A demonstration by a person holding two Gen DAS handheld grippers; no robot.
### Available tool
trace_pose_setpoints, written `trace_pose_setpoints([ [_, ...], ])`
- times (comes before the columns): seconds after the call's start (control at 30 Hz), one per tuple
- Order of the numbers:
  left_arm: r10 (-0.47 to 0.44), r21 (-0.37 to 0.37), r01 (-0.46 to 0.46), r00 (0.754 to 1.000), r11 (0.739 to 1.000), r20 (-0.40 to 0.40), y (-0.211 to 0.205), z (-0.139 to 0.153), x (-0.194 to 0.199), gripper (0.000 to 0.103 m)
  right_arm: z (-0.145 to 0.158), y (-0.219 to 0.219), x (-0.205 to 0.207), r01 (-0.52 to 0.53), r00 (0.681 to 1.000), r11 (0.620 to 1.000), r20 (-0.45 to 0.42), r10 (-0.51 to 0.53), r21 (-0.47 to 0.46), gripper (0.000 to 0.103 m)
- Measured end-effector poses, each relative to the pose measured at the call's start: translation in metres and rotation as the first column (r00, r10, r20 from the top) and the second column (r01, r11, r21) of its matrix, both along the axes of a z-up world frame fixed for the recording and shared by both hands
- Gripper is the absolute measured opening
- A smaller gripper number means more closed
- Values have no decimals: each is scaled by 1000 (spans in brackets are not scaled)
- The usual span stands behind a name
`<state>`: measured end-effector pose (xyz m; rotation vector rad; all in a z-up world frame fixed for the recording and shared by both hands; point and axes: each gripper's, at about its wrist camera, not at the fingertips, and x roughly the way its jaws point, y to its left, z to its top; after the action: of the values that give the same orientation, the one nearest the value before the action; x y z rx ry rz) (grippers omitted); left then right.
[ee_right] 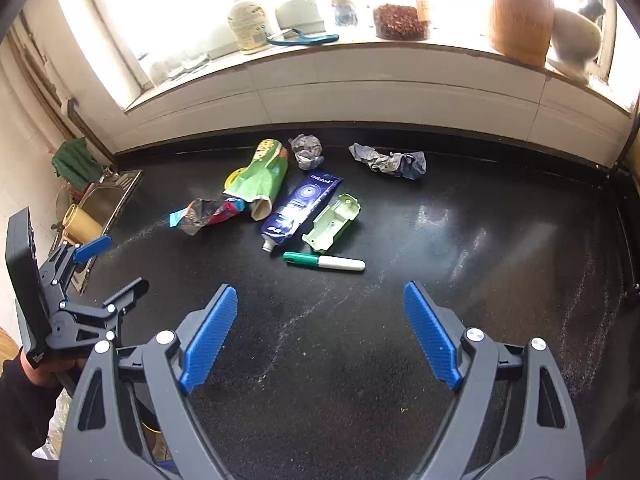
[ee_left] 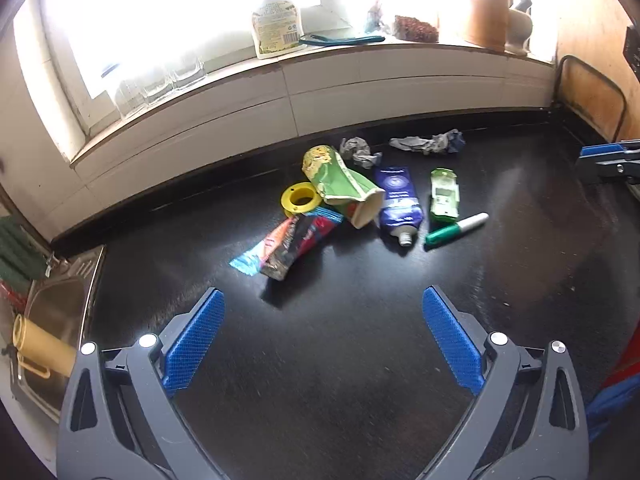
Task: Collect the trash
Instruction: 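Return both open tools to the counter above the remaining trash, then grasp the blue snack wrapper with the left tool while the right tool grasps the pale green plastic piece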
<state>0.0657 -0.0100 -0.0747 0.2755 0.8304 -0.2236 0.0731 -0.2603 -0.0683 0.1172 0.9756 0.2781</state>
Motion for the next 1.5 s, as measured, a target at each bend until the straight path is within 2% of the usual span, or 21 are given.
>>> trace_pose_setpoints([
  [0.2,-9,44,9,1000,999,-15,11,-23,51,96,-30,9,46,2,997,1000,-79,-1,9,82],
  [0.37,-20,75,23,999,997,-43,17,-50,92,96,-76,23,98,72,979,997,-194,-69,13,82],
  [0.5,-30,89,36,997,995,-70,19,-72,119,96,-102,31,126,113,965,994,-235,-112,-11,81],
  [0.6,-50,93,58,995,994,-85,19,-85,134,96,-116,37,139,122,959,992,-256,-125,-28,77],
  [0.67,-61,82,69,993,994,-98,20,-93,140,95,-124,39,144,127,954,991,-268,-135,-47,71],
  [0.7,-63,83,72,993,994,-101,20,-96,142,95,-123,41,144,130,959,989,-244,-142,-64,69],
  [0.73,-69,80,78,992,994,-108,20,-100,145,91,-123,42,145,128,960,989,-243,-143,-73,63],
  [0.77,-76,73,85,990,994,-118,20,-103,147,87,-122,43,145,128,960,988,-238,-145,-82,52],
  [0.8,-79,67,88,989,994,-127,21,-106,148,77,-122,44,145,128,961,988,-235,-145,-84,45],
  [0.87,-87,25,91,986,996,-141,22,-106,150,65,-120,45,143,125,964,987,-225,-144,-97,43],
  [0.9,-88,9,91,985,996,-148,23,-106,149,53,-119,47,142,121,966,988,-218,-139,-95,43],
  [0.93,-89,4,91,984,996,-153,22,-105,148,37,-117,47,140,119,968,988,-209,-137,-96,42],
  [1.0,-80,14,83,983,996,-163,20,-104,145,19,-110,47,137,117,973,987,-189,-136,-108,42],
  [1.2,-32,-49,25,986,998,-166,24,-81,120,16,-80,44,115,112,982,989,-141,-124,-92,42],
  [1.5,57,-102,-75,984,992,-170,14,-31,46,16,-38,52,61,23,996,997,-85,-29,-68,42],
])
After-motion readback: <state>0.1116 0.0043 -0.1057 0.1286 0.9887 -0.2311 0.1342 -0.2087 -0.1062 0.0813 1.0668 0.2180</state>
